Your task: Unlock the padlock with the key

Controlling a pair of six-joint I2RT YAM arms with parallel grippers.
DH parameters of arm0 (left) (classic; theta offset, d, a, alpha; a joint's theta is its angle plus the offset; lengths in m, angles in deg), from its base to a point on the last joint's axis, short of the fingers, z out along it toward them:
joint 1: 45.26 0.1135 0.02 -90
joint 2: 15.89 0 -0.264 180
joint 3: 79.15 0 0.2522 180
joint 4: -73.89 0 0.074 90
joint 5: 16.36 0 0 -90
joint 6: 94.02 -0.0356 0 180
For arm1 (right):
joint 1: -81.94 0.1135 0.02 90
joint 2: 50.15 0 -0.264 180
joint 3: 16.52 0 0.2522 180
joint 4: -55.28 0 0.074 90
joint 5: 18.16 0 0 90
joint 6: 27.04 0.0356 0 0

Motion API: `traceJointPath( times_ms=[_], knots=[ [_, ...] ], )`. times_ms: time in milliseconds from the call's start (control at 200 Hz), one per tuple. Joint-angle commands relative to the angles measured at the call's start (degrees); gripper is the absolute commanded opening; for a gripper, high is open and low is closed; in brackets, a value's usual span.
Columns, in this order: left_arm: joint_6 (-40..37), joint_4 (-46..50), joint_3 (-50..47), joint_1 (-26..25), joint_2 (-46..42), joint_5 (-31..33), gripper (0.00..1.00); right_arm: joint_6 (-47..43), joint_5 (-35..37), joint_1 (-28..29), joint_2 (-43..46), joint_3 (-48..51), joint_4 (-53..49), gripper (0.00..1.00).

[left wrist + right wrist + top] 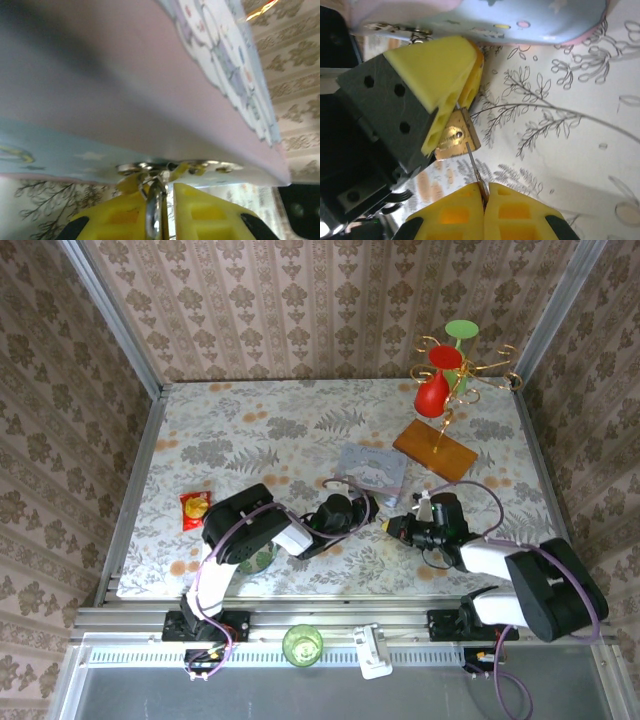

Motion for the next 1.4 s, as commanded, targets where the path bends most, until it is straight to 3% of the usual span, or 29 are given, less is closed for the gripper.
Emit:
traceJointPath(
  times_ms=[0, 220, 385, 505, 690, 1395],
  knots=[
    [12.0, -0.9, -2.7, 0.8, 4.0, -3.5, 0.0, 5.8, -3.9, -1.0, 2.8, 2.2, 2.1, 0.0],
    [12.6, -2.7, -1.9, 1.1, 1.7, -1.0, 0.0, 9.2, -4.5, -1.7, 5.5, 3.5, 3.4, 0.0],
    [18.7, -9.7, -1.0, 1.0, 4.9, 0.2, 0.0, 15.2, -5.3, -1.7, -2.6, 4.8, 18.8, 0.0],
    [17.9, -9.3, -0.5, 1.1, 4.1, 2.6, 0.0, 20.1, -6.2, -1.7, -11.7, 5.9, 35.1, 0.0],
    [17.1, -12.0, -0.1, 1.1, 3.8, 6.1, 0.0, 24.1, -8.2, -1.7, -20.7, 5.5, 47.6, 0.0],
    [18.0, -13.6, 3.7, 0.9, 4.5, 9.3, 0.0, 25.3, -8.3, -2.3, -25.2, 4.0, 48.0, 0.0]
  ],
)
